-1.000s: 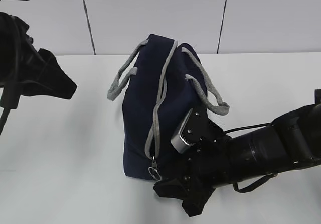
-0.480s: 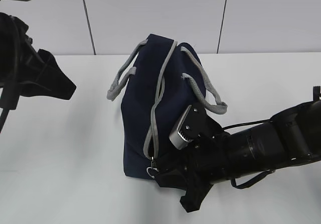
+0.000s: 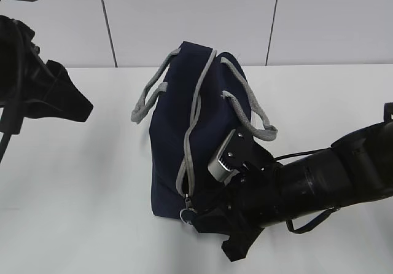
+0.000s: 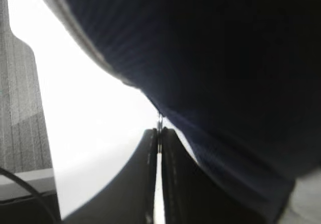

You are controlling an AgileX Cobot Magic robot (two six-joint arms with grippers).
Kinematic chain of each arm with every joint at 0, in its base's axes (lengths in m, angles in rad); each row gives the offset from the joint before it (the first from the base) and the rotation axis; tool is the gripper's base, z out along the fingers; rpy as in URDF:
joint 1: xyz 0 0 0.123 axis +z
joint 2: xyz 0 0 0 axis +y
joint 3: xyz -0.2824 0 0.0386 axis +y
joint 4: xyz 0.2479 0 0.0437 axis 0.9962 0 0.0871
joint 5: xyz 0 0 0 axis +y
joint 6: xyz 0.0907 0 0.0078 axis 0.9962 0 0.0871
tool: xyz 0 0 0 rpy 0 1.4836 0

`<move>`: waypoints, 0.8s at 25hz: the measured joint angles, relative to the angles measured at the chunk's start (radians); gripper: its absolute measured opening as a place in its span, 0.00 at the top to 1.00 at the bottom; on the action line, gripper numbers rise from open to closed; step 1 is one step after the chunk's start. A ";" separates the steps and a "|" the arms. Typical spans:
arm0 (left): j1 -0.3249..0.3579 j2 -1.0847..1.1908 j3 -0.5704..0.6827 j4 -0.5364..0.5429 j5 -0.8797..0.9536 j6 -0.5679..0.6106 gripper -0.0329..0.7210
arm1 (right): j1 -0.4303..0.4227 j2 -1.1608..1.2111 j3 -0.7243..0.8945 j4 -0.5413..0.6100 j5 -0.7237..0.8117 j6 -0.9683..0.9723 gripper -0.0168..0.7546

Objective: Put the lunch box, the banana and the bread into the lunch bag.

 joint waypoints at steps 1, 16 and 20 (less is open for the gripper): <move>0.000 0.000 0.000 0.000 0.000 0.000 0.49 | 0.000 -0.010 0.000 -0.026 -0.011 0.027 0.98; 0.000 0.000 0.000 0.006 -0.003 0.000 0.49 | 0.000 -0.186 0.000 -0.323 -0.023 0.345 0.98; 0.000 0.000 0.000 0.007 -0.003 0.000 0.49 | 0.000 -0.245 0.000 -0.397 -0.012 0.416 0.98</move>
